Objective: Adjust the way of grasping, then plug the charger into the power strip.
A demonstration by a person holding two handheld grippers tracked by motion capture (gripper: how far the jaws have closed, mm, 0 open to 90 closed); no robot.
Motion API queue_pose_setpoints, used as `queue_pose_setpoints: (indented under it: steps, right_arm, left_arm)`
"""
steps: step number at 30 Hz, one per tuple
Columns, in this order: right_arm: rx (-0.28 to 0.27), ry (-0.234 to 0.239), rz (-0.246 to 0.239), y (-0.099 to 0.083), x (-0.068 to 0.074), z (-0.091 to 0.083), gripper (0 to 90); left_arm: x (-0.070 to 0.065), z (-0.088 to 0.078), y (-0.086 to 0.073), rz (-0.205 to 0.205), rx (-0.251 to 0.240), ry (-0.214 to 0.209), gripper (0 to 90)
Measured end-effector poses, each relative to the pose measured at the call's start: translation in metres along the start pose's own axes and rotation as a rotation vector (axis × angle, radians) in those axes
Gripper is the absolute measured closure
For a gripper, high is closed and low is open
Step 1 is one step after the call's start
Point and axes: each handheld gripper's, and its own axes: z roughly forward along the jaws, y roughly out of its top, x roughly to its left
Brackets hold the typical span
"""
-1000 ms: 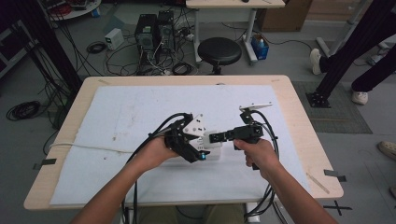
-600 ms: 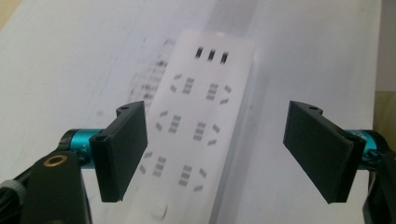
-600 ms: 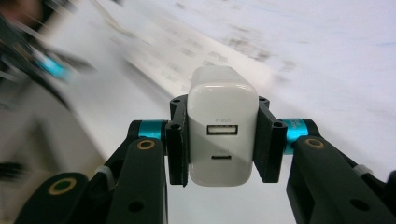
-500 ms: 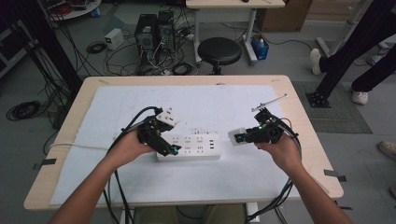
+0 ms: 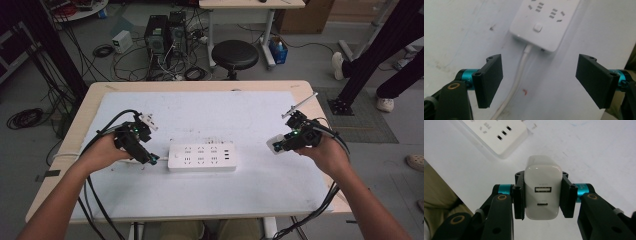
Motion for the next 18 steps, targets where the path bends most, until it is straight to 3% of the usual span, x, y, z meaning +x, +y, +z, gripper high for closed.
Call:
queue_pose_setpoints:
  steps: [2,6,15,18]
  right_arm:
    - [0.022,-0.029,-0.004,0.0,-0.002,-0.005,62.3]
    - [0.05,-0.067,-0.019,-0.001,-0.004,-0.015,62.3]
    - [0.062,-0.082,-0.037,0.003,-0.005,-0.021,62.2]
    - [0.055,-0.073,-0.063,0.008,-0.002,-0.022,62.2]
  left_arm:
    - [0.003,-0.004,-0.006,-0.028,-0.009,0.016,21.8]
    - [0.01,-0.013,-0.016,-0.038,-0.009,0.035,21.8]
    - [0.012,-0.013,-0.026,-0.046,0.001,0.038,21.8]
    - [0.013,-0.013,-0.026,-0.049,-0.001,0.04,21.8]
